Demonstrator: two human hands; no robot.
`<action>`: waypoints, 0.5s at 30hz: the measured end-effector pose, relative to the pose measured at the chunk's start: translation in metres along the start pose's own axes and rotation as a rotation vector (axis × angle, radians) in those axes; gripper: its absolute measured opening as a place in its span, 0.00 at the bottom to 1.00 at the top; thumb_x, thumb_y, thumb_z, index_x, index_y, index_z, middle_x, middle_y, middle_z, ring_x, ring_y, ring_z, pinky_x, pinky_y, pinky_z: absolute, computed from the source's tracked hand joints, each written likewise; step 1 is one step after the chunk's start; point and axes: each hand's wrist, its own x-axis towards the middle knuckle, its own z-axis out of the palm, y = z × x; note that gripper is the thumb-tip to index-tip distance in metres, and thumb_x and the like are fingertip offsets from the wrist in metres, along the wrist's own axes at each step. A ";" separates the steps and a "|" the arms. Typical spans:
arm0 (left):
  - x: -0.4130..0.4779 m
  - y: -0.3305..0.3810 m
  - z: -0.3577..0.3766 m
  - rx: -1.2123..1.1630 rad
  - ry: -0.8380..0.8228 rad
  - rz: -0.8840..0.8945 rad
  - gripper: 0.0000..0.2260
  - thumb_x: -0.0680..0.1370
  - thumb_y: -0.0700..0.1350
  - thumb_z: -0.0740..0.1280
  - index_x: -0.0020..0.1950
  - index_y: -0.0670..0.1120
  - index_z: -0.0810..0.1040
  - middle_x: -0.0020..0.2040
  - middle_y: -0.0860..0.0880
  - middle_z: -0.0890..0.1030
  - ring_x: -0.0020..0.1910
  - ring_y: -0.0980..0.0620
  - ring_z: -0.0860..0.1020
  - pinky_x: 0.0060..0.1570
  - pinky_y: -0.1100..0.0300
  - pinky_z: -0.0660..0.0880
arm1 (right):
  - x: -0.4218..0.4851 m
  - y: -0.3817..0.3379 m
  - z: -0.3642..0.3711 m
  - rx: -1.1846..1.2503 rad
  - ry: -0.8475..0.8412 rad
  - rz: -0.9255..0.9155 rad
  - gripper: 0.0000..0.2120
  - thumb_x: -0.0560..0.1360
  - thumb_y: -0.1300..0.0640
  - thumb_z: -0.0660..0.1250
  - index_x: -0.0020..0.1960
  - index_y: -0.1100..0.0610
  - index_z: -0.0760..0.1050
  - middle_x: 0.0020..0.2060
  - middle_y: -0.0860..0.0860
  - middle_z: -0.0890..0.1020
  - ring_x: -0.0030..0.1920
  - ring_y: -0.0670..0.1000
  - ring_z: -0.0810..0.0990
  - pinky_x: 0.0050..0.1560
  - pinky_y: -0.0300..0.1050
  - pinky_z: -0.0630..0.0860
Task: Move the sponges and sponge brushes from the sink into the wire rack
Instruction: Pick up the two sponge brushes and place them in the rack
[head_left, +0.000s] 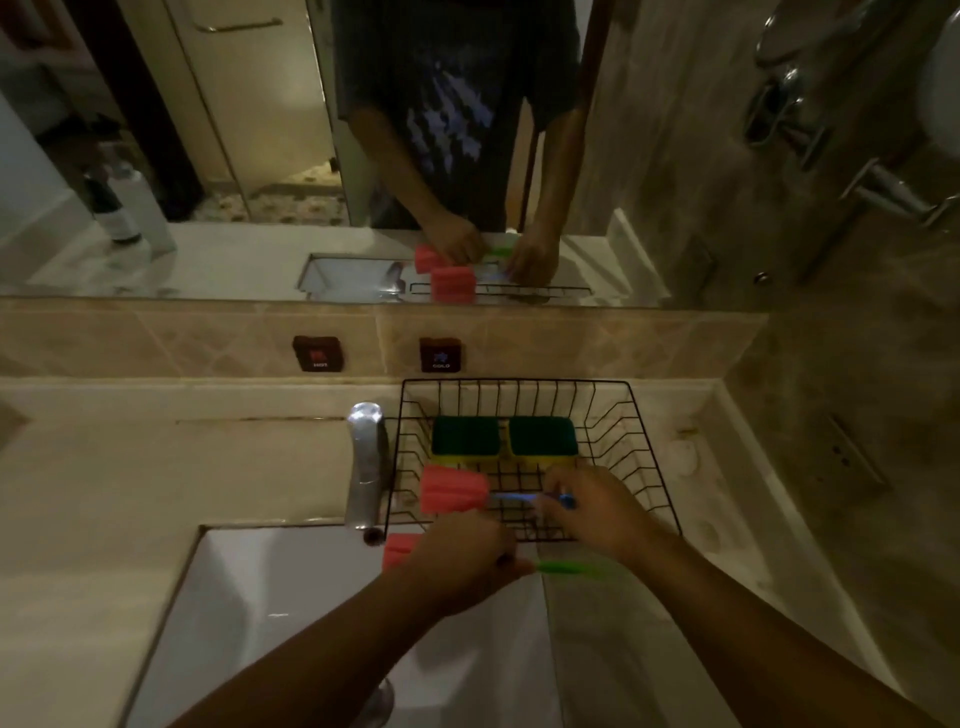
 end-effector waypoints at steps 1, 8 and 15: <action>0.008 0.002 0.002 -0.016 0.024 -0.009 0.13 0.79 0.56 0.63 0.43 0.48 0.78 0.37 0.53 0.77 0.32 0.61 0.70 0.36 0.66 0.67 | 0.006 0.008 -0.001 -0.003 -0.019 0.009 0.06 0.77 0.46 0.68 0.42 0.45 0.73 0.38 0.43 0.78 0.39 0.43 0.77 0.36 0.41 0.72; 0.059 -0.003 0.014 0.028 0.050 -0.092 0.11 0.80 0.53 0.62 0.47 0.49 0.80 0.44 0.50 0.81 0.38 0.57 0.74 0.39 0.62 0.71 | 0.064 0.040 0.000 0.099 -0.123 -0.092 0.06 0.76 0.50 0.68 0.43 0.50 0.75 0.36 0.45 0.77 0.36 0.43 0.75 0.34 0.39 0.68; 0.088 -0.017 0.012 0.042 0.087 -0.044 0.09 0.81 0.51 0.62 0.53 0.47 0.78 0.46 0.50 0.79 0.38 0.53 0.77 0.36 0.60 0.76 | 0.102 0.050 0.008 0.133 -0.208 -0.097 0.04 0.76 0.53 0.70 0.44 0.51 0.76 0.36 0.45 0.76 0.36 0.44 0.75 0.35 0.41 0.69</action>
